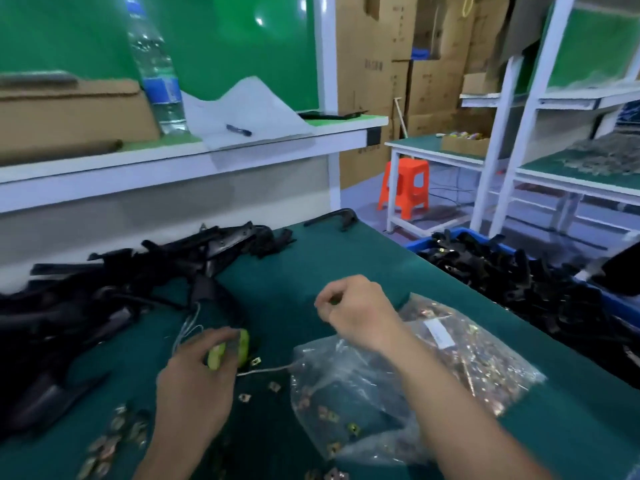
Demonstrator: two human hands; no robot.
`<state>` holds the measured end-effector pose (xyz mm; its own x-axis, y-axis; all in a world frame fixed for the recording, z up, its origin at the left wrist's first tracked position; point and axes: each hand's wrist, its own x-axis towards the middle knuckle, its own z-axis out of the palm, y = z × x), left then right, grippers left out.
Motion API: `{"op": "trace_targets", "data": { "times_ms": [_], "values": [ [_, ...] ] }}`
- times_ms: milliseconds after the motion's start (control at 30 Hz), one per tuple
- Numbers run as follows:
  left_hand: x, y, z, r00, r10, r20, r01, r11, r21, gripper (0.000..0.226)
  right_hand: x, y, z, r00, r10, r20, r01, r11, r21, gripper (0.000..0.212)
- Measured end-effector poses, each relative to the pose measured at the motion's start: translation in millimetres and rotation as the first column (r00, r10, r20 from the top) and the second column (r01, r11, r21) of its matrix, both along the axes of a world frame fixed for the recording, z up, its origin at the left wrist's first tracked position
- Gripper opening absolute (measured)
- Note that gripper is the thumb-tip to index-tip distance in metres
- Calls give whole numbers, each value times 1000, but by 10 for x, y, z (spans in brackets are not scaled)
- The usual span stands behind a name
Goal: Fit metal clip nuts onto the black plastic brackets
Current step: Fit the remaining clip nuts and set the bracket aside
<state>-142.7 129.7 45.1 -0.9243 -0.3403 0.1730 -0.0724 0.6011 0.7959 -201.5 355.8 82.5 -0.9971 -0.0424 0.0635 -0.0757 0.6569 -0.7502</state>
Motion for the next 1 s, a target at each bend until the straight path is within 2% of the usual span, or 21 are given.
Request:
{"op": "trace_targets", "data": {
  "times_ms": [100,200,300,433,567,633,733,867,933,1000],
  "values": [
    [128,-464,-122,993,103,58,-99,993,-70,38,-126,-499,-21,987,162,-7,-162,986,51,18],
    [290,-859,-198,975,204,85,-195,975,-104,39,-281,-976,-93,966,256,27,-257,964,73,18],
    [432,-1215,-320,960,268,78,-247,947,-206,29,-514,-1434,-192,954,284,99,-295,948,121,39],
    [493,-1539,-449,971,127,202,-91,980,-179,35,-898,-1908,-308,959,220,178,-256,942,216,42],
    [460,-1614,-487,974,9,226,40,977,-212,23,-1178,-2149,-443,968,75,241,-163,914,371,66],
    [449,-1607,-508,983,3,182,39,973,-226,15,-1264,-2205,-512,976,31,215,-120,903,412,73],
    [458,-1587,-515,987,-4,159,39,976,-213,8,-1312,-2241,-514,988,-21,152,-46,904,425,70],
    [489,-1553,-411,979,105,177,-73,981,-180,17,-1152,-2193,-337,991,-101,-89,126,927,353,67],
    [503,-1511,-349,965,207,160,-177,967,-182,23,-935,-2135,-239,989,-47,-141,92,939,331,55],
    [509,-1502,-343,961,251,116,-237,964,-123,13,-650,-2061,-177,975,42,-217,24,956,294,30]
  ]
}}
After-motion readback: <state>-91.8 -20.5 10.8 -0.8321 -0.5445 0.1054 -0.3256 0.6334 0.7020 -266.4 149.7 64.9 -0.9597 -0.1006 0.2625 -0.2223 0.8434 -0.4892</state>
